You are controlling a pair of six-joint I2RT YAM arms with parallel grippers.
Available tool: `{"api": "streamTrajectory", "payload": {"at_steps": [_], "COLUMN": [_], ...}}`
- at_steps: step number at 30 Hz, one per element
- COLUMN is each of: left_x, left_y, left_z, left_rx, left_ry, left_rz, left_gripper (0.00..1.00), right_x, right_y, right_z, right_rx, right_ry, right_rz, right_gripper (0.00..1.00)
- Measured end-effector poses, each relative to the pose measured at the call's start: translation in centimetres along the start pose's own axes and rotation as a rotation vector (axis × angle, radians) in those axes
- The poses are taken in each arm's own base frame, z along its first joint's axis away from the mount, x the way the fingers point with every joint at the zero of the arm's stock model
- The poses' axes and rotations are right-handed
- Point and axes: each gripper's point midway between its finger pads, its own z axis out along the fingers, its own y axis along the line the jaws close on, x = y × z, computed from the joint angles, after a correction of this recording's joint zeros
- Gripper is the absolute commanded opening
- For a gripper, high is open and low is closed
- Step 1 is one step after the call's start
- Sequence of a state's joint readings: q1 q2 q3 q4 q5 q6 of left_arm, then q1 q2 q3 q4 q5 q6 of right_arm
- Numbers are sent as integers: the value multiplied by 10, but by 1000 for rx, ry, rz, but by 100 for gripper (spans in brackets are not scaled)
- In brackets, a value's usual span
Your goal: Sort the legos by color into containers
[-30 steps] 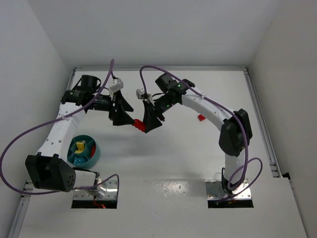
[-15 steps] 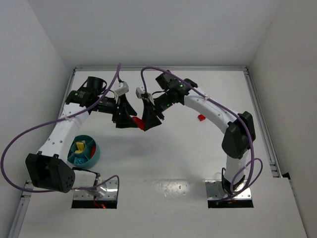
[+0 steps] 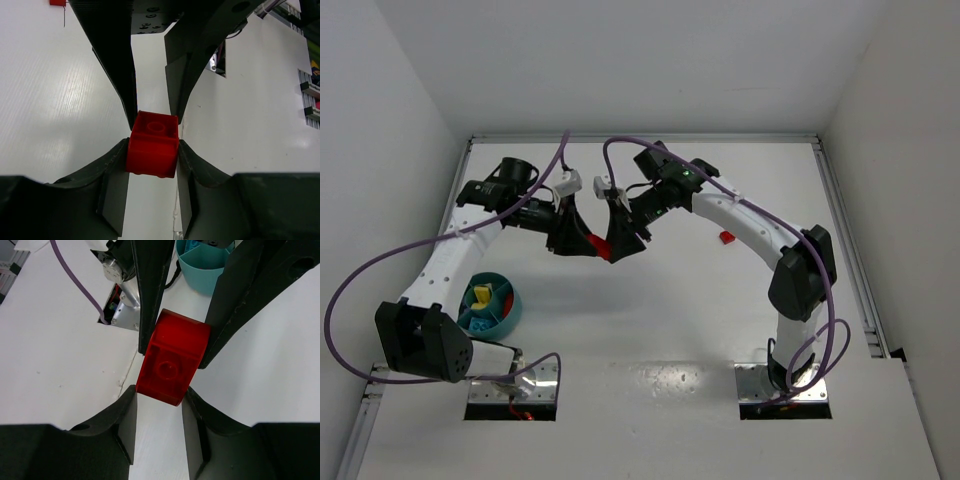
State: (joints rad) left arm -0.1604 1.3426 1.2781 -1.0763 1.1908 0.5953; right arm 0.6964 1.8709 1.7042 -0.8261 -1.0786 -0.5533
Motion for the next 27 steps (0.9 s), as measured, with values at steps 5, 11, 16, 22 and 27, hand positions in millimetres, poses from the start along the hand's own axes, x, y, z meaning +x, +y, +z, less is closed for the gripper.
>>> {"api": "streamTrajectory", "payload": {"at_steps": [5, 11, 16, 22, 27], "left_x": [0, 0, 2, 15, 31], "left_y": [0, 0, 3, 11, 24], "left_z": [0, 0, -2, -15, -41], "left_rx": [0, -2, -32, -143, -315], "left_ry": [0, 0, 18, 68, 162], "left_rz": [3, 4, 12, 21, 28], "left_gripper": [16, 4, 2, 0, 0], "right_x": [0, -1, -2, 1, 9], "right_y": [0, 0, -2, -2, -1], "right_z": [0, 0, 1, -4, -14], "right_rx": [1, 3, 17, 87, 186], "right_ry": [0, -2, -6, -32, -30], "right_rz": [4, 23, 56, 71, 95], "right_gripper": [0, 24, 60, 70, 71]}}
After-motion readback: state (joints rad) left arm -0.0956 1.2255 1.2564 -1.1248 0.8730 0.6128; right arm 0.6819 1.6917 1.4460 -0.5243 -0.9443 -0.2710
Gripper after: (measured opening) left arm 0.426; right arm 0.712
